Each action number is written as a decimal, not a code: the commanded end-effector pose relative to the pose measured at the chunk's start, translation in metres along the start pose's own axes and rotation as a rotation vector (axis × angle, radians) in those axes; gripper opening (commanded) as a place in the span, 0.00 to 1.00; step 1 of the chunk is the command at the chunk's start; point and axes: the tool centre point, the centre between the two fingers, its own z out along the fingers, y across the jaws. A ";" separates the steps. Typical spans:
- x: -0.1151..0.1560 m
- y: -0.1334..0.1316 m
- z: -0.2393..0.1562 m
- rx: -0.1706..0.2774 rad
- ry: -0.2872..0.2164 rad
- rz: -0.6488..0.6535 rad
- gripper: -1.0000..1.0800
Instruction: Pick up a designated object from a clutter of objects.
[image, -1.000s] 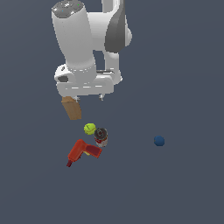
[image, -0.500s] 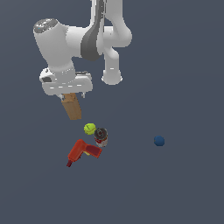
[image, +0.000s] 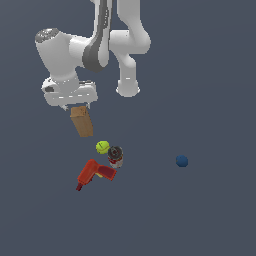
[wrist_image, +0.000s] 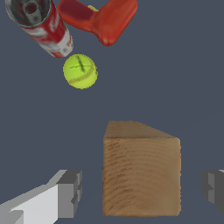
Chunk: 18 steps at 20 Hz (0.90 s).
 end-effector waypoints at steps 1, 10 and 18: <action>-0.007 0.004 0.003 -0.001 0.001 -0.005 0.96; -0.010 0.005 0.009 -0.001 0.001 -0.006 0.96; -0.012 0.006 0.040 -0.002 0.000 -0.006 0.96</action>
